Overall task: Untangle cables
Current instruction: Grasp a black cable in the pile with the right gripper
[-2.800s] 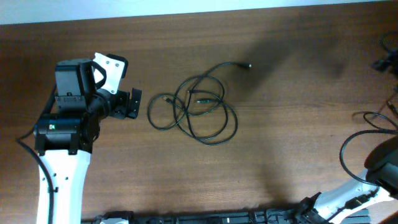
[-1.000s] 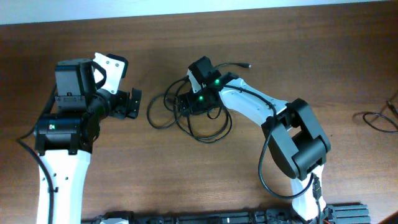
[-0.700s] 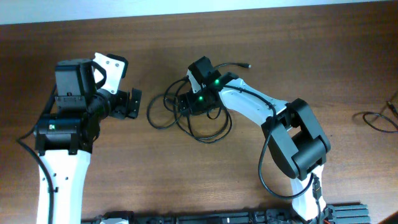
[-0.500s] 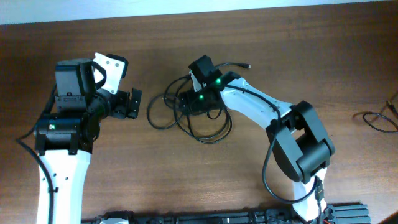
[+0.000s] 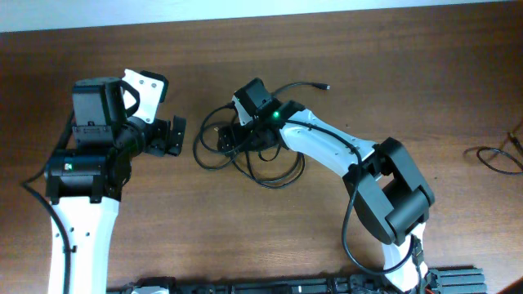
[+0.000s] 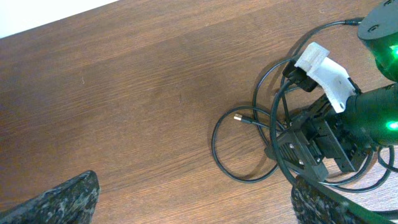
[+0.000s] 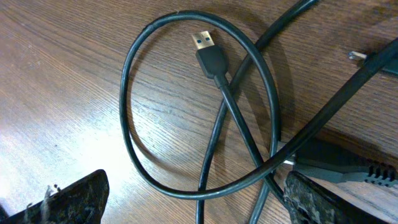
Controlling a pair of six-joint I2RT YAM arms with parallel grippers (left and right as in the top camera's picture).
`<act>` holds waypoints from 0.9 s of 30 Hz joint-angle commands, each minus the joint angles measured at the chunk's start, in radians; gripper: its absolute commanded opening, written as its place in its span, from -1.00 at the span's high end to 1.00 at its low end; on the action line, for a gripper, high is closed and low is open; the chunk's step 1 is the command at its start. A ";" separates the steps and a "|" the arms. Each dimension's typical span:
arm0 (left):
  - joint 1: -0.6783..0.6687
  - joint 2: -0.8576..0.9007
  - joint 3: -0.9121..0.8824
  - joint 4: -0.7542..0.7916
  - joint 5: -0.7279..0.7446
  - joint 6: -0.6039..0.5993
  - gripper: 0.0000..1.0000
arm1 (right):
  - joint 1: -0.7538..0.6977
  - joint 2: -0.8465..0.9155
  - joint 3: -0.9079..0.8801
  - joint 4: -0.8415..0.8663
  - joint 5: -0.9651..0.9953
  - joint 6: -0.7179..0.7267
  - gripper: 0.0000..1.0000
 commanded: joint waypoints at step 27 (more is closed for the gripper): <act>0.005 0.003 0.006 0.001 0.011 0.016 -0.98 | 0.014 0.127 -0.008 0.097 -0.021 0.023 0.71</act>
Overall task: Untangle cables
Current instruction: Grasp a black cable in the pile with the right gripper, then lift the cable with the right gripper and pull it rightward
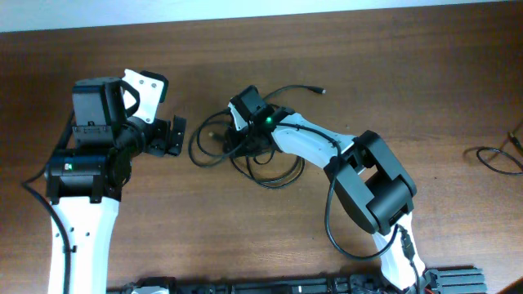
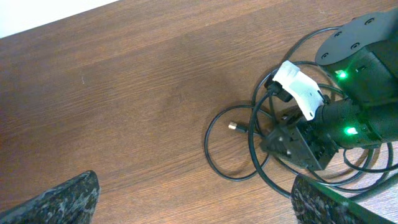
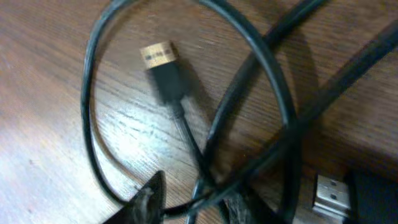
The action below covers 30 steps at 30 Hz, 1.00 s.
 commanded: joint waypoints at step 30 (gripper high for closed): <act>0.005 0.003 0.006 0.001 0.011 0.016 -0.98 | -0.182 -0.652 0.380 -0.240 0.406 -0.066 0.92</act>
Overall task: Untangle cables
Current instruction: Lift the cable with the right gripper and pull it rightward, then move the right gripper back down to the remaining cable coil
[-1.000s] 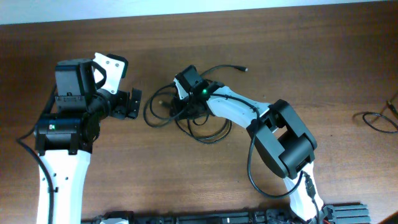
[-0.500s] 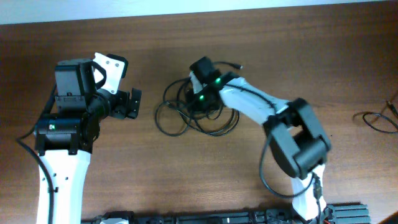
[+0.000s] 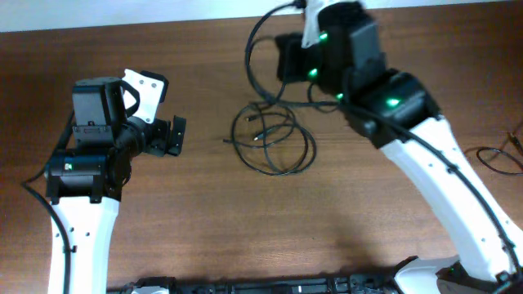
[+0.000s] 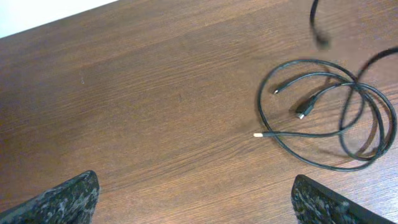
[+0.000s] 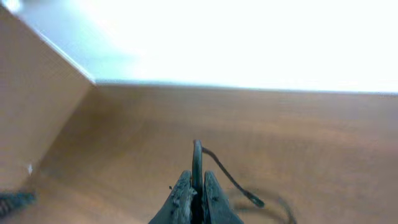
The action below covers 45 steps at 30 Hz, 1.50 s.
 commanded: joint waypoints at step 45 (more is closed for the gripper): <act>0.005 0.003 0.006 0.001 0.011 0.016 -0.98 | -0.688 0.213 0.394 -0.412 -0.296 -0.357 -0.39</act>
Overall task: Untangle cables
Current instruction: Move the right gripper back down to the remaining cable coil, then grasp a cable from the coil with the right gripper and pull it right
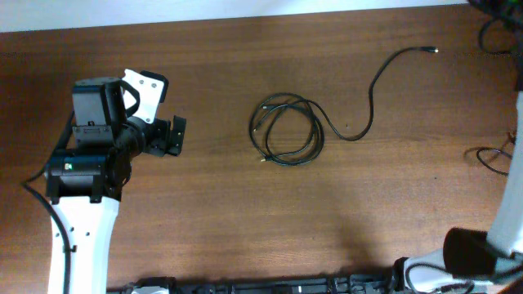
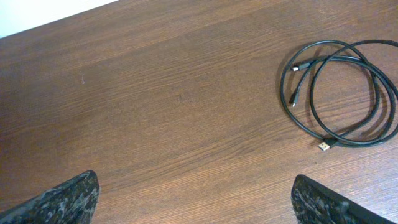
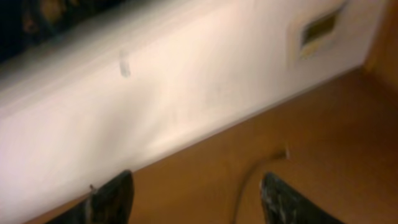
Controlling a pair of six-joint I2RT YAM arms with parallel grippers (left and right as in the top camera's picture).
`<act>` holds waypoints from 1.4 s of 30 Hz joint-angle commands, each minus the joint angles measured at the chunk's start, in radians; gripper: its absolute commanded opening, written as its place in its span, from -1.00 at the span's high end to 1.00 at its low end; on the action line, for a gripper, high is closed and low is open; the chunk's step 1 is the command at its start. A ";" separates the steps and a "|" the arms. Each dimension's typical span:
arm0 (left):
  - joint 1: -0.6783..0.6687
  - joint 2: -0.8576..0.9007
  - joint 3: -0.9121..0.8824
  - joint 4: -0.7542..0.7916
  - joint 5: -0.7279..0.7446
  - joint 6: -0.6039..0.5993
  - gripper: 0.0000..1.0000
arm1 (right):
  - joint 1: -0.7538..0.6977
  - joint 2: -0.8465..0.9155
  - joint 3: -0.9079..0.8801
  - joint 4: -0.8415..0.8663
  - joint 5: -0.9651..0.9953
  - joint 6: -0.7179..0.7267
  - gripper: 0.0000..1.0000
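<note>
Black cables lie coiled on the wooden table at mid-table; the left wrist view shows the coil with a USB plug at its near side. One cable strand runs from the coil to the upper right, its end lying free. My left gripper stands open left of the coil, with nothing between its fingers. My right gripper is open and raised, facing the white wall, with the strand's end below it. The overhead view does not show it.
Another black cable lies at the table's right edge. The right arm's base sits at the bottom right, and a dark rail runs along the front edge. A white wall borders the table's far side.
My right gripper was shut on a cable held up over the table's far side; now it is open and far right. The cable lies stretched to the upper right. The coil sits further right.
My right gripper was open over the tangle, then low in it, nearly shut around a cable. Then it was shut on a cable raised high. Now it has let go, one strand lies spread to the right, and the left arm has stayed still.
</note>
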 commanded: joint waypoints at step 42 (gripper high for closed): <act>0.005 0.002 0.006 -0.002 0.011 0.016 -0.98 | 0.358 0.679 -0.060 -0.522 -0.245 -0.666 0.92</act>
